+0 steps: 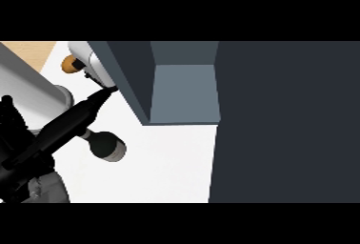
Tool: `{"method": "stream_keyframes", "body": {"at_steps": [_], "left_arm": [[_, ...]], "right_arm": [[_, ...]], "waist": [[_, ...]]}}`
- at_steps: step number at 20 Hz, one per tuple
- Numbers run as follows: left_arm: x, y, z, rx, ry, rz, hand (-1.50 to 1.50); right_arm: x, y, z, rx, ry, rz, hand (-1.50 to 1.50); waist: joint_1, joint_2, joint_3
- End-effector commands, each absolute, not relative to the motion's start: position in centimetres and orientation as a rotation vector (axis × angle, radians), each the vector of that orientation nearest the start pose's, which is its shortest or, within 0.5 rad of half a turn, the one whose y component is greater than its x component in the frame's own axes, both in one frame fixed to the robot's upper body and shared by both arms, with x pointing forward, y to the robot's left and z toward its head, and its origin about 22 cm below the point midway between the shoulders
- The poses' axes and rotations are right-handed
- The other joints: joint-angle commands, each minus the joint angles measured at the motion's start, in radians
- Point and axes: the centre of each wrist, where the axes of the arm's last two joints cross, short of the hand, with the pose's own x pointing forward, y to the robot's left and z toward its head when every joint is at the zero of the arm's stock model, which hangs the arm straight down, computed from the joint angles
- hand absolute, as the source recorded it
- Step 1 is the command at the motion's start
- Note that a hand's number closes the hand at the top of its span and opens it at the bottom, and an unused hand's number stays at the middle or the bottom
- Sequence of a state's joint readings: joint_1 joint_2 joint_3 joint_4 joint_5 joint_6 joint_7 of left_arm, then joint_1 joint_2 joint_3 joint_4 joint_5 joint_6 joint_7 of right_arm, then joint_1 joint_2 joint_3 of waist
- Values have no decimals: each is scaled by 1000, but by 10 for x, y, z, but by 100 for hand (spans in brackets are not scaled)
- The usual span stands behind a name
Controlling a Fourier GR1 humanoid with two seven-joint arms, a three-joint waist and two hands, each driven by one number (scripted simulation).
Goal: Pick up the wine, place it into the cabinet and close the cabinet
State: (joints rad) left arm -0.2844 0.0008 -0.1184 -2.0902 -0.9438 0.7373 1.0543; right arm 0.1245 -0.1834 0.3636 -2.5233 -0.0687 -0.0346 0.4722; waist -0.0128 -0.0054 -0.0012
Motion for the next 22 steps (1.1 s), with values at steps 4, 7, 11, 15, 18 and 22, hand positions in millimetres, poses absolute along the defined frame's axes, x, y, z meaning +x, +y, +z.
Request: {"method": "stream_keyframes", "body": {"at_steps": [4,7,11,15,18,22], "left_arm": [[227,200,139,709,-1457,690,-150],[225,181,125,663,-1461,665,-150],[223,204,105,667,-1436,674,-150],[215,210,82,710,-1413,677,-150],[222,211,70,697,-1396,700,-150],[226,226,57,722,-1366,687,-150]], "right_arm": [[76,-206,209,356,-1933,287,-150],[81,-206,216,350,-1961,269,-150],[79,-206,215,321,-1952,273,-150],[78,-206,215,335,-1949,286,-150],[68,-211,218,335,-1931,307,-150],[75,-209,218,320,-1947,299,-150]], "waist": [[-4,2,0],[0,3,0],[-2,3,-1],[0,2,-1],[-12,1,-1],[0,2,-1]]}}
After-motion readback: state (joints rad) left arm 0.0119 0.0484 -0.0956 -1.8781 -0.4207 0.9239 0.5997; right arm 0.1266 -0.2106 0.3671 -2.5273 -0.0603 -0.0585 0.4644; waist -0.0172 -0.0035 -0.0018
